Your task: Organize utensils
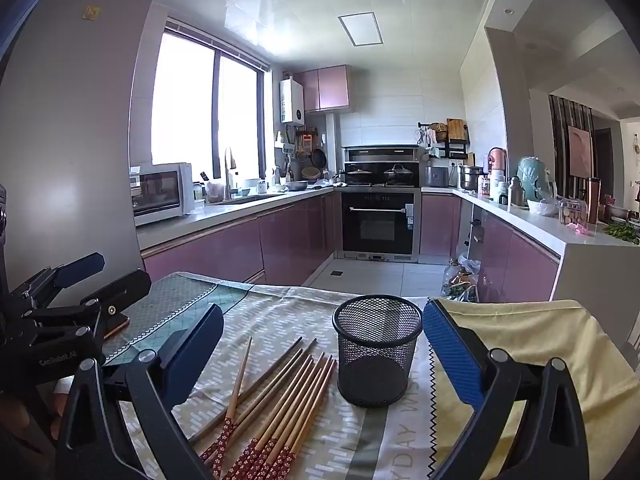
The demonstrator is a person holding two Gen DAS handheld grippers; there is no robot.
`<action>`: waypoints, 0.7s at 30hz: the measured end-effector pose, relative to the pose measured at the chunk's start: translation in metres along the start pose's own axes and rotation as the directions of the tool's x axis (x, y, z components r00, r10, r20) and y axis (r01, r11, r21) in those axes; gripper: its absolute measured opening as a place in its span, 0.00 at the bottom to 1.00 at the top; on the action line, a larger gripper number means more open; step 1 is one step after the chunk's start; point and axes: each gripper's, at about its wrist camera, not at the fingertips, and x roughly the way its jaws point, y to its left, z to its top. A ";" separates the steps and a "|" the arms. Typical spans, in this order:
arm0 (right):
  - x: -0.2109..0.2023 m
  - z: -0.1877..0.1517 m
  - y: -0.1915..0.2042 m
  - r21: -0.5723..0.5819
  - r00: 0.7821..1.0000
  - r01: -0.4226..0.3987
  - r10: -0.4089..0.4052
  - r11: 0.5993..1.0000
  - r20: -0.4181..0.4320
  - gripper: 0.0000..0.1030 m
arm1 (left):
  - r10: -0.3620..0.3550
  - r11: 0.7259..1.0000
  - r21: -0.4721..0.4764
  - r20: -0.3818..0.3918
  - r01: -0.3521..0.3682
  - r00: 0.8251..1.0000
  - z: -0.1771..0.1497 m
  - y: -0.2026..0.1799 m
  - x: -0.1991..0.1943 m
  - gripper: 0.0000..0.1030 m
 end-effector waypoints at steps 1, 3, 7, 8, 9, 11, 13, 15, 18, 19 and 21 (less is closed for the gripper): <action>0.000 0.000 0.000 -0.001 1.000 0.001 -0.001 1.000 -0.001 0.94 | 0.001 1.000 0.003 0.003 -0.001 1.000 0.000 -0.001 0.000 0.94; 0.000 0.000 -0.001 0.002 1.000 0.000 0.000 1.000 0.001 0.94 | 0.004 1.000 0.011 0.009 -0.004 1.000 0.001 -0.003 0.001 0.94; 0.003 0.001 0.001 -0.004 1.000 0.005 -0.005 1.000 0.005 0.94 | -0.001 1.000 -0.015 0.019 0.001 1.000 0.001 0.000 -0.001 0.94; 0.004 0.002 0.001 -0.005 1.000 0.005 -0.005 1.000 0.007 0.94 | 0.000 1.000 -0.015 0.023 0.001 1.000 0.001 0.000 -0.001 0.94; 0.001 0.002 -0.001 0.006 1.000 -0.002 0.002 1.000 0.011 0.94 | -0.001 1.000 -0.014 0.025 0.002 1.000 0.002 -0.001 -0.005 0.94; 0.002 0.004 0.001 0.002 1.000 0.000 0.000 1.000 0.015 0.94 | 0.002 1.000 -0.014 0.030 -0.002 1.000 0.002 -0.002 -0.005 0.94; 0.002 0.002 -0.004 -0.001 1.000 0.000 0.000 1.000 0.018 0.94 | 0.001 1.000 -0.016 0.033 0.000 0.999 0.003 -0.003 -0.005 0.94; 0.000 0.002 -0.004 -0.002 1.000 0.000 0.000 1.000 0.021 0.94 | 0.000 0.999 -0.039 0.037 0.001 0.999 -0.001 0.005 -0.004 0.95; -0.001 0.002 -0.003 0.000 1.000 0.003 -0.003 1.000 0.026 0.94 | -0.005 0.999 -0.048 0.035 0.006 0.999 -0.003 0.006 -0.002 0.94; -0.001 0.002 -0.001 -0.002 1.000 0.004 -0.004 1.000 0.028 0.94 | -0.007 0.999 -0.050 0.032 0.008 0.999 -0.005 0.006 -0.002 0.94; -0.001 0.003 0.000 -0.006 1.000 0.005 -0.005 1.000 0.031 0.94 | -0.007 0.999 -0.052 0.028 0.009 1.000 -0.005 0.006 0.000 0.94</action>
